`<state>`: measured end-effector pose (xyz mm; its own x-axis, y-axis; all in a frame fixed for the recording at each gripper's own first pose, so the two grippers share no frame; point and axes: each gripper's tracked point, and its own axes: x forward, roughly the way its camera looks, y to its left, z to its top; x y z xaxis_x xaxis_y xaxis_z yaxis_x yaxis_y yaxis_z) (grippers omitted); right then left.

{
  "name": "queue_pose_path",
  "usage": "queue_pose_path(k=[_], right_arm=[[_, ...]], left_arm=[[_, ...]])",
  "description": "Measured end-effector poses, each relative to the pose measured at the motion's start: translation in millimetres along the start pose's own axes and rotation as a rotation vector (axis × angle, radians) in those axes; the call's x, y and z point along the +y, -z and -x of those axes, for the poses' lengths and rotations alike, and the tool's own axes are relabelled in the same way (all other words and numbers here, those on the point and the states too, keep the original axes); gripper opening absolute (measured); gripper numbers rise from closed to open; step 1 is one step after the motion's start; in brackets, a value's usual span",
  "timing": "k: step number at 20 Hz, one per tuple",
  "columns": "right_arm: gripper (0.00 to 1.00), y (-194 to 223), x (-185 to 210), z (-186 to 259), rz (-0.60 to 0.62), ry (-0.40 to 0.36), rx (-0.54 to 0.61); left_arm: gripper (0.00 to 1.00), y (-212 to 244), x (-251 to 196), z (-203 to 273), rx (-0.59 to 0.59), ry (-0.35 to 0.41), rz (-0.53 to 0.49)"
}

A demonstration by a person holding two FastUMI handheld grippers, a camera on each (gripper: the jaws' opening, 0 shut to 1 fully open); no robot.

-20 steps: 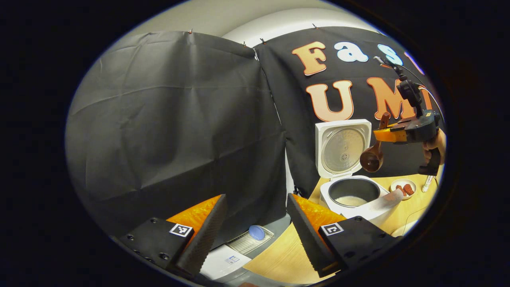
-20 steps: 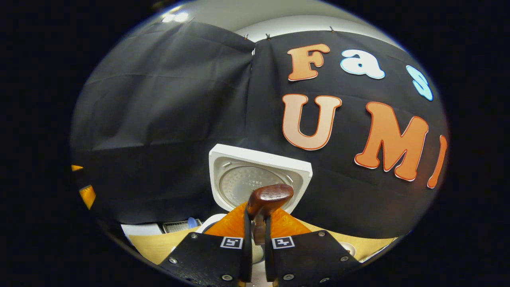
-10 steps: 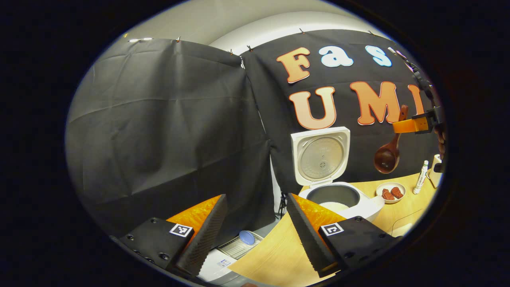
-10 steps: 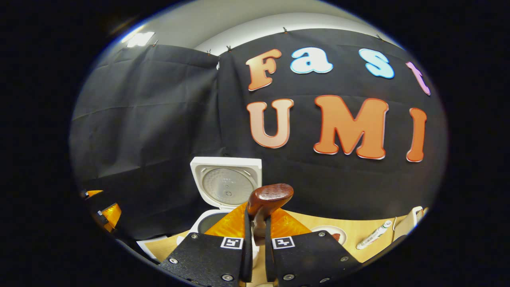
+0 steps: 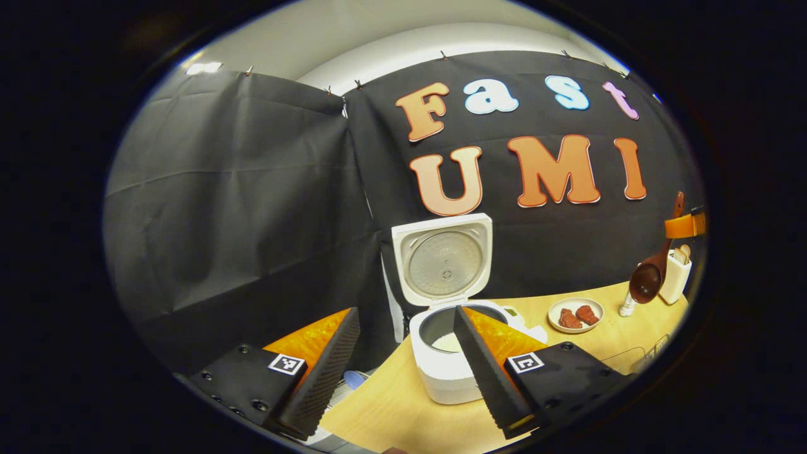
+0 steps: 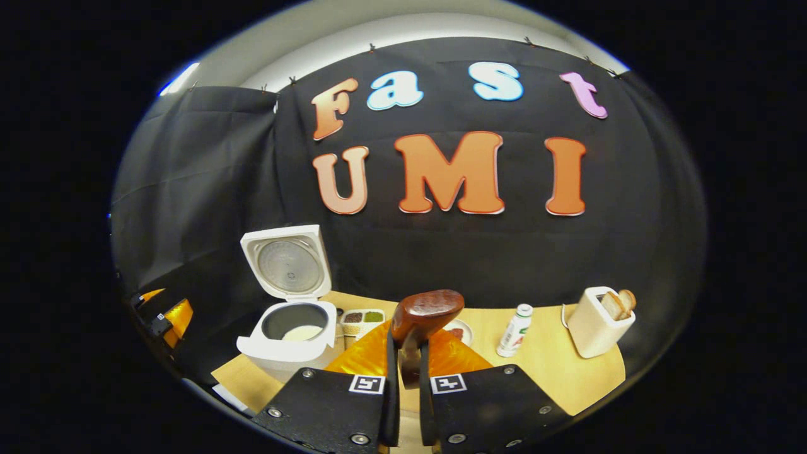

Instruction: Close the left gripper, press the button to open the rice cooker; take a wooden spoon from the chopstick holder with the right hand, scoop a spoonful of rice and pour it into the rice cooker, then put the wooden spoon back into the chopstick holder.

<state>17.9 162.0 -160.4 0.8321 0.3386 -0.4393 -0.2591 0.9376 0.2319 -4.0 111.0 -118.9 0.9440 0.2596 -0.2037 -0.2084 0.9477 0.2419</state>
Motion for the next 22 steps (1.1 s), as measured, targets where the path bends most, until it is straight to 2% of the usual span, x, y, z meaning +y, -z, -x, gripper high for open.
queue_pose_path(k=[6,11,17,22], right_arm=[[0.12,40.4,-67.9,32.4,-0.064,0.116,0.072],[0.12,75.3,-104.8,50.4,-0.125,0.186,0.138],[0.12,127.7,-139.2,65.4,-0.203,0.248,0.245],[0.12,173.9,-156.0,71.9,-0.303,0.253,0.305]], left_arm=[[0.99,-10.9,-32.3,7.7,-0.01,0.031,-0.024],[1.0,-20.9,-42.7,13.6,-0.02,0.024,-0.041],[0.99,-30.7,-54.7,18.0,-0.017,0.016,-0.036],[1.0,-40.6,-62.3,24.5,-0.011,-0.019,-0.017]])
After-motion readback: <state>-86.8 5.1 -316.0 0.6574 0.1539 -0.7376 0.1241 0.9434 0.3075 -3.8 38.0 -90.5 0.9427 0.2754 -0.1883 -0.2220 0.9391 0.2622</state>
